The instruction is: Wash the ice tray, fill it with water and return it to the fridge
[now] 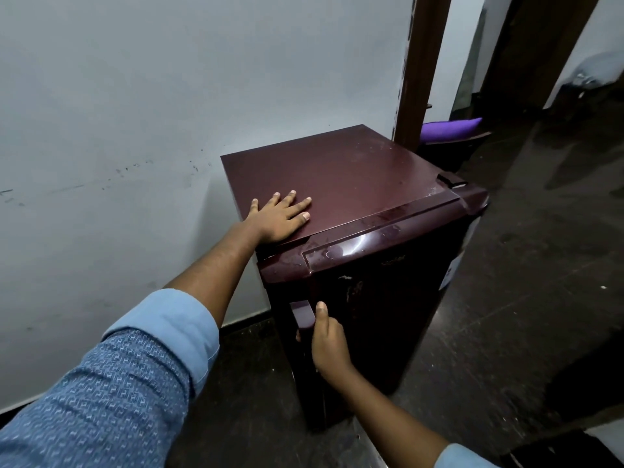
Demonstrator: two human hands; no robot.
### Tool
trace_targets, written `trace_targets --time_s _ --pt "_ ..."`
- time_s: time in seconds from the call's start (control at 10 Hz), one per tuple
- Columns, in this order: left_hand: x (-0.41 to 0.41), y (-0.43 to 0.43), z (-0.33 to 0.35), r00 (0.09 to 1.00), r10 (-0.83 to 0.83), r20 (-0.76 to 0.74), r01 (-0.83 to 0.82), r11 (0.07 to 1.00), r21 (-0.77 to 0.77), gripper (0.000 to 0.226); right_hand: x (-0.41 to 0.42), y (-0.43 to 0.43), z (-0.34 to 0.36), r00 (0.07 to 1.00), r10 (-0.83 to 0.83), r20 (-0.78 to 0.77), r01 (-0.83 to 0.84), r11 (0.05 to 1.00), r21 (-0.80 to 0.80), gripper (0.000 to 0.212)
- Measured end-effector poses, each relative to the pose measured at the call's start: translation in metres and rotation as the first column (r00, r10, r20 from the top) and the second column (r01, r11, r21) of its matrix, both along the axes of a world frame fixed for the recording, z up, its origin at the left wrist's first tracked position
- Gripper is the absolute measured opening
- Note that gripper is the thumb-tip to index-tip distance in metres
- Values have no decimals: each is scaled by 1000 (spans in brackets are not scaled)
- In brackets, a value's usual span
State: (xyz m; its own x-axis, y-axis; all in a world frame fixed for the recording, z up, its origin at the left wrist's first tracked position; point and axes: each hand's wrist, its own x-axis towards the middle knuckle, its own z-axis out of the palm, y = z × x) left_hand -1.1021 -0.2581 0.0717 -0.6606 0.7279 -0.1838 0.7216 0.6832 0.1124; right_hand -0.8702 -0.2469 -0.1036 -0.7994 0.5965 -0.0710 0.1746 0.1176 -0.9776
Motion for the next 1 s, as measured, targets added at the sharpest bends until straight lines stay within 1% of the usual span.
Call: trace_targets --time_s 0.1,0.2,0.3,0.4,0.5,0.6,0.7,0.8,0.9,1.0 --pt "14 -1 4 996 58 62 -58 998 7 64 9 15 17 999 -18 39 10 983 185 64" --pt "45 -5 11 981 125 151 -131 991 32 77 19 40 37 989 -127 -76 146 921 361 60" --pt "82 -8 17 981 157 117 -163 986 43 93 26 68 60 961 -175 -216 248 890 382 56" --pt "110 -13 13 991 130 -36 -128 990 65 108 29 91 83 945 -124 -303 283 773 568 47" --pt "123 -14 4 977 173 -127 -155 978 143 103 18 115 97 952 -49 -302 288 477 830 32" --pt "127 -12 -7 963 208 -170 -178 967 180 92 -3 137 117 980 -6 -199 191 302 934 45" --pt "126 -13 -13 963 201 -180 -165 966 197 85 -18 150 138 999 -2 -34 34 286 958 62" --pt "127 -14 -12 968 190 -166 -159 970 183 84 -19 153 148 990 -3 139 -130 318 939 76" --pt "128 -8 -9 966 182 -182 -143 968 207 83 -12 158 147 989 -17 147 -133 336 933 79" --pt "131 3 -5 974 112 -197 -69 975 212 73 0 158 145 991 -78 107 -76 329 941 74"
